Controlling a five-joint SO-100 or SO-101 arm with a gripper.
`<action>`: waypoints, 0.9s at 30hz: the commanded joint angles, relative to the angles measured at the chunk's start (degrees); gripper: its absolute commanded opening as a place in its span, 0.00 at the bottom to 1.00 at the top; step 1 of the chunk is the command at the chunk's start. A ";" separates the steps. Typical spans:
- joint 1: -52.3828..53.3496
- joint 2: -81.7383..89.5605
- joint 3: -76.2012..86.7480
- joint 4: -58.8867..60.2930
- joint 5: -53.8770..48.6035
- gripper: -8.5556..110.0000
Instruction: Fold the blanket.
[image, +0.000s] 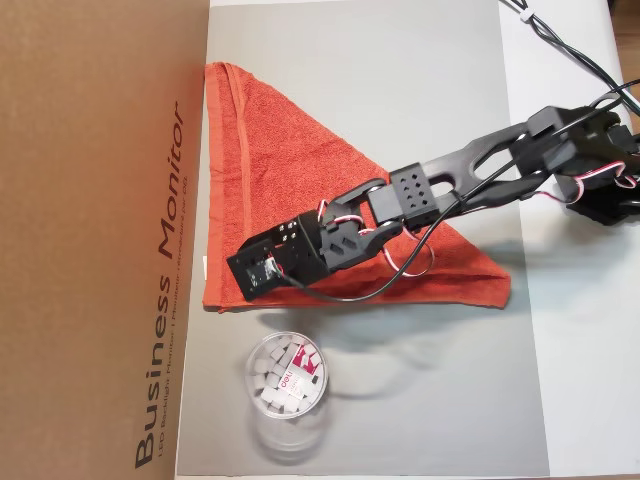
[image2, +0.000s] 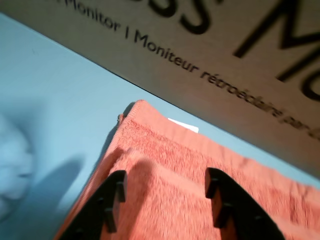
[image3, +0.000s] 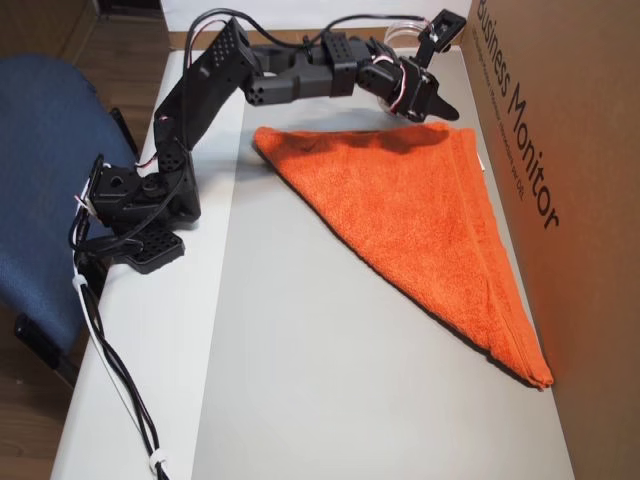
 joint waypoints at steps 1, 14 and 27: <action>0.44 11.34 4.39 2.46 4.83 0.21; -0.09 38.85 23.38 28.83 16.96 0.21; -0.35 64.69 42.63 38.94 -5.71 0.21</action>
